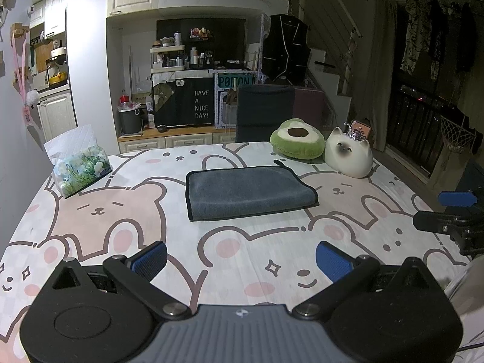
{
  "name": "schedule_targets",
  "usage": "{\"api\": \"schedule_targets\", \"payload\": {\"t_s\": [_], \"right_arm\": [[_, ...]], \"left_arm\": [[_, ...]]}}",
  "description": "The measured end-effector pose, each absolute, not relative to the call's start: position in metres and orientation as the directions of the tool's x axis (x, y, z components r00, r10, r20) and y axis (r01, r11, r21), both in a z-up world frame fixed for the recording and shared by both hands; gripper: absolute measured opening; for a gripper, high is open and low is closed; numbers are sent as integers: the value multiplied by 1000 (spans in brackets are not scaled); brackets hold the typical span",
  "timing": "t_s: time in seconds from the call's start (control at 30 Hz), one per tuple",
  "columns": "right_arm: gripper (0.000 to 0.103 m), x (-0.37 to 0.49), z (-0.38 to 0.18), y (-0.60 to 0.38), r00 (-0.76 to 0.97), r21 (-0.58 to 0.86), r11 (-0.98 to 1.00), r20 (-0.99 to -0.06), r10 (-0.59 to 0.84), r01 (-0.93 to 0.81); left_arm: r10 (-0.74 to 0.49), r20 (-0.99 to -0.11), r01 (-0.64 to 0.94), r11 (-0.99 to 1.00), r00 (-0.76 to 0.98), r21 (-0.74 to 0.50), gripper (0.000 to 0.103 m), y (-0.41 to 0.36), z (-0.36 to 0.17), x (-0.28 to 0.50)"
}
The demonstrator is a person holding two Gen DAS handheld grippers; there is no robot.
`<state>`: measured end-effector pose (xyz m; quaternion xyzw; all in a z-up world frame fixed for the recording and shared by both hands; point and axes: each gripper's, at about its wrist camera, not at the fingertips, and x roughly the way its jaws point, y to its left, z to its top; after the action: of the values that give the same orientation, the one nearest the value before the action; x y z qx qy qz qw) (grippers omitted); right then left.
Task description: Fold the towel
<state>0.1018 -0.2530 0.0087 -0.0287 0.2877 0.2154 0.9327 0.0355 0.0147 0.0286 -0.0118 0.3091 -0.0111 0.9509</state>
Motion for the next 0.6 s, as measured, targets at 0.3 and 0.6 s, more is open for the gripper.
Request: {"api": "schedule_targets", "payload": {"t_s": [0.3, 0.6], "right_arm": [[103, 102, 9, -253, 741, 71, 906, -550, 385, -418], [103, 102, 7, -253, 741, 73, 906, -549, 386, -418]], "left_arm": [[-28, -587, 14, 999, 809, -30, 103, 15, 29, 36], [-29, -588, 13, 999, 809, -31, 103, 15, 29, 36]]}}
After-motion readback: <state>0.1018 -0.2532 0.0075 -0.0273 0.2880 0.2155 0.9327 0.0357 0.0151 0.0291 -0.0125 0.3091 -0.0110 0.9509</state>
